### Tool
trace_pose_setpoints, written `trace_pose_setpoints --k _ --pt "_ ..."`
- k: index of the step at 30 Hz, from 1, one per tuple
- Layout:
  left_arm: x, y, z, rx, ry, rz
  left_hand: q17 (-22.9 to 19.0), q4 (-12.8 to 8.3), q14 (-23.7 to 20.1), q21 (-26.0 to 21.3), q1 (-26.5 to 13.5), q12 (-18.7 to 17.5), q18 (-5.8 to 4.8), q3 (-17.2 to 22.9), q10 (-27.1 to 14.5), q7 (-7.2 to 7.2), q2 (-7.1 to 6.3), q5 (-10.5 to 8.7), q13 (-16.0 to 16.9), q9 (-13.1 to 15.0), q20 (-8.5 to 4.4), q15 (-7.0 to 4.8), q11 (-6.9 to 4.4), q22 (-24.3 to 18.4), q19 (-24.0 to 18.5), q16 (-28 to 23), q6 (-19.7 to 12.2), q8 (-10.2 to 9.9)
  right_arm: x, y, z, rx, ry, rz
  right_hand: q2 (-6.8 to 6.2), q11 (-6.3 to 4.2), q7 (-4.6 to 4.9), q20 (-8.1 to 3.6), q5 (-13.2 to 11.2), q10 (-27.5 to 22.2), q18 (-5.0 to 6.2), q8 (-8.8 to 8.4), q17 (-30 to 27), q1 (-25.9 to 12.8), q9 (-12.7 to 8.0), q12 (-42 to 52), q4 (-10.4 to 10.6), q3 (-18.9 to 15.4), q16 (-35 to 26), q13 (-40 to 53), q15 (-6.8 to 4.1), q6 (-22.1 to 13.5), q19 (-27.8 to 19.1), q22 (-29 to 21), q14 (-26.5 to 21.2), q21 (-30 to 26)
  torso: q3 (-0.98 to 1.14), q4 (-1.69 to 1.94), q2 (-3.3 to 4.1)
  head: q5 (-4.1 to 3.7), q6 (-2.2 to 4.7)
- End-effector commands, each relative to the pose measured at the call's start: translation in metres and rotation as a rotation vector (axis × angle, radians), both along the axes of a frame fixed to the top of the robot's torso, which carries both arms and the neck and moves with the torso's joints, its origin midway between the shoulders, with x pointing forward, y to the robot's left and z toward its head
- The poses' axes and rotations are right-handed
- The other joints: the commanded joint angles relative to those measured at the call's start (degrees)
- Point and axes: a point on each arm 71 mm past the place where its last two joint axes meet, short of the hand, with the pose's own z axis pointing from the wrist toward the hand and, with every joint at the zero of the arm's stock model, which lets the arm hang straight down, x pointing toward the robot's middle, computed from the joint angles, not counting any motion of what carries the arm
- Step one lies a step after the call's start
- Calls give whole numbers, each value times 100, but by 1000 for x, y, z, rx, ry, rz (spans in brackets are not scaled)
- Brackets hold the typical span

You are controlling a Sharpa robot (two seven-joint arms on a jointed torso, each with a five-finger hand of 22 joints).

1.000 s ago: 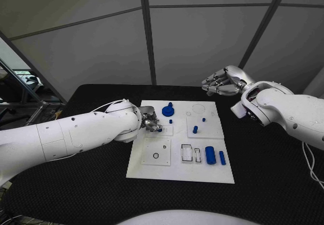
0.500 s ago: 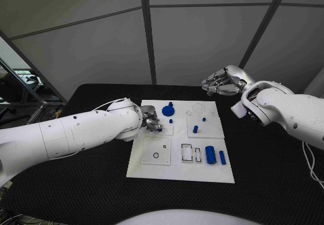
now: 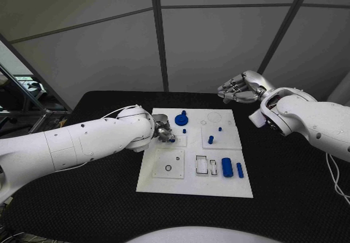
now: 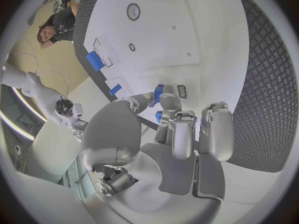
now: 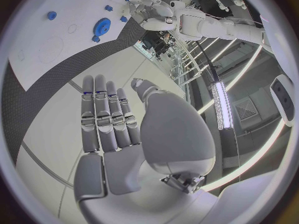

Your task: Assemble the parts on the task board

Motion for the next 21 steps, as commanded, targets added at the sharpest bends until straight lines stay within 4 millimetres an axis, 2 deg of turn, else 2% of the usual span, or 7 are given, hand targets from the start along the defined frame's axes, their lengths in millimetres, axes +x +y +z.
trace_pose_setpoints --k 1,6,16,21 --pt "-3 -1 -8 29 46 -18 1277 4 541 26 -62 30 21 -38 -1 -16 6 -10 1 2 -39 -42 -43 259 131 22 49 -23 0 1 1 9 2 6 1 -9 12 48 0 -48 12 -17 -7 -63 3 -18 19 -23 -18 0 14 -19 11 -11 -47 -37 2 5 3 -9 5" --pt "0 0 -8 33 36 -8 1293 46 545 74 -126 81 5 -127 35 -31 20 -12 39 -4 -39 -48 -54 330 158 33 107 -15 -1 2 1 8 6 11 21 -5 15 53 8 -58 12 -18 -12 -75 2 -19 32 -28 -20 0 18 -24 12 -23 -58 -55 -3 7 3 -16 11" --pt "2 0 -9 40 35 -6 1342 130 558 131 -239 185 -12 -313 109 -58 44 -9 127 -4 -47 -63 -75 416 190 64 190 11 -1 1 1 6 11 12 39 -5 14 56 46 -67 13 -18 -18 -71 3 -18 36 -28 -21 1 21 -30 14 -39 -72 -76 -2 -2 12 -22 39" --pt "2 -1 -9 43 40 -11 1371 179 566 148 -302 249 -17 -394 155 -68 55 -10 190 -5 -53 -69 -84 443 200 83 224 20 -1 1 1 5 13 14 42 -5 14 57 59 -69 14 -17 -20 -69 3 -18 36 -28 -20 1 21 -30 16 -43 -74 -82 1 4 10 -36 29"
